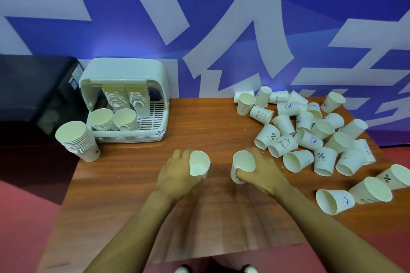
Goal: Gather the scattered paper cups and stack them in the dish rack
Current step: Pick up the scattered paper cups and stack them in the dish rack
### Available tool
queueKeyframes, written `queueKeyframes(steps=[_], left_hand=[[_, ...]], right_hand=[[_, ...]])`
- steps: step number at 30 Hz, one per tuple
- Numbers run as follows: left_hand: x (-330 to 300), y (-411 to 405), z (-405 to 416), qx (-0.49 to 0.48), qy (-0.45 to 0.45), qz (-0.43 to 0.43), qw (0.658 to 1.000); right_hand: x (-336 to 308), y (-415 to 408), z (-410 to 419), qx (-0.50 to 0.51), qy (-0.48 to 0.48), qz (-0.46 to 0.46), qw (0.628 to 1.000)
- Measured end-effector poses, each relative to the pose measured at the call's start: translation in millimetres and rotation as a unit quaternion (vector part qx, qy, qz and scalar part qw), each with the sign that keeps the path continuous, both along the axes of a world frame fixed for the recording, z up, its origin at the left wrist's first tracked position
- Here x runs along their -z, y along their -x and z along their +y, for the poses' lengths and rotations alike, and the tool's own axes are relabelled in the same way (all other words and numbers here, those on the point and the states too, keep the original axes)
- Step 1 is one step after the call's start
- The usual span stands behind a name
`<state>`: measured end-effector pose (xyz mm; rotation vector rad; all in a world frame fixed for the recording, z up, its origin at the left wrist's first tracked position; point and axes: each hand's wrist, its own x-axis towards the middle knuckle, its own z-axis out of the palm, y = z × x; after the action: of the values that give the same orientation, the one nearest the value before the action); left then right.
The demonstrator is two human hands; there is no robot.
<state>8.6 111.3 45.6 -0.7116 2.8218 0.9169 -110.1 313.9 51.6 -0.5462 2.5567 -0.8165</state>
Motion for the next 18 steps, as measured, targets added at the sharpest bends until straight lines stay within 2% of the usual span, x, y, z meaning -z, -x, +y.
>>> queueKeyframes(steps=[7, 18], left_hand=[[-10, -9, -37, -0.044, -0.007, 0.02, 0.999], [-27, 17, -72, -0.103, 0.012, 0.028, 0.994]], right_hand=[[-4, -5, -44, -0.029, 0.006, -0.004, 1.0], [-9, 36, -98, -0.086, 0.034, -0.02, 0.995]])
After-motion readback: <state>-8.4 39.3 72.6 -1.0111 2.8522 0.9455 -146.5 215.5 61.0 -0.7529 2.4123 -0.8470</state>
